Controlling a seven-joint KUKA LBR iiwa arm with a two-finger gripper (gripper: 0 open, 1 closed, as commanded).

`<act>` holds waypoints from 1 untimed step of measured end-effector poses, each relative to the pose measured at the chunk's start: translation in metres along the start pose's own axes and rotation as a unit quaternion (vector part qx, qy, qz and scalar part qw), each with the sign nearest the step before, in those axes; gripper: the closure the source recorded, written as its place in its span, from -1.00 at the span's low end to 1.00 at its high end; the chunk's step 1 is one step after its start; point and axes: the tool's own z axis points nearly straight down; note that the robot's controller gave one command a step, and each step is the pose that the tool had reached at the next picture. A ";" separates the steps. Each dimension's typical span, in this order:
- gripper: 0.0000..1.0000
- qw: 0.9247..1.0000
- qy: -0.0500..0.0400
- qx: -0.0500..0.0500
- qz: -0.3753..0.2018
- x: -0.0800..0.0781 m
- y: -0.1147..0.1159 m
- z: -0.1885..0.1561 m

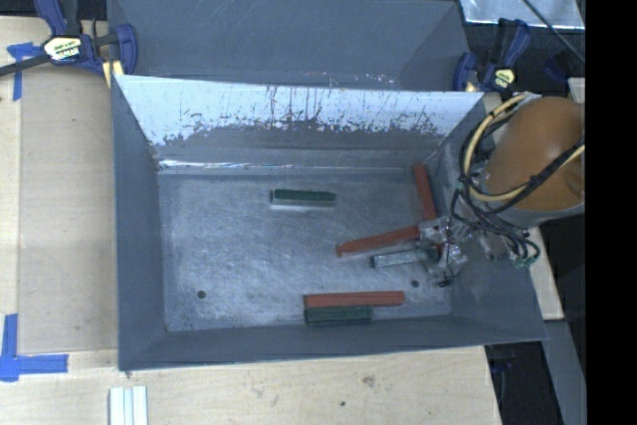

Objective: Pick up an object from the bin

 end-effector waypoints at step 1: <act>-1.00 1.000 0.000 0.000 0.000 0.000 0.000 0.000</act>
Offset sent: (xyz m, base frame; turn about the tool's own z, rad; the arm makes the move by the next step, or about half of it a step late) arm 0.0000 0.0000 0.0000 0.0000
